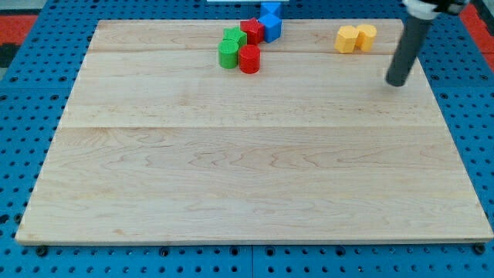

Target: Point your arm to the yellow hexagon

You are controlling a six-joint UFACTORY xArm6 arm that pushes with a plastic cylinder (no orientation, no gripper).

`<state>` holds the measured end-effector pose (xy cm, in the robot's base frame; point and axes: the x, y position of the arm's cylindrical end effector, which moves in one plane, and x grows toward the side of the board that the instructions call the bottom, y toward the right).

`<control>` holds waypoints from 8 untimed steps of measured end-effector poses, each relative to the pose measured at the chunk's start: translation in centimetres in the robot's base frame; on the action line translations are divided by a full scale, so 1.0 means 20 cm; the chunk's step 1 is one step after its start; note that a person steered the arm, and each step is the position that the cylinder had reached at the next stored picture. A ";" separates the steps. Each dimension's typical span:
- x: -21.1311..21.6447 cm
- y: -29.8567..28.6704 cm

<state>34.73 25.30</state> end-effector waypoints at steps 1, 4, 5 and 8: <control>-0.29 0.14; -0.78 -0.05; -0.78 -0.34; -0.57 -0.79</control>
<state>23.32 9.51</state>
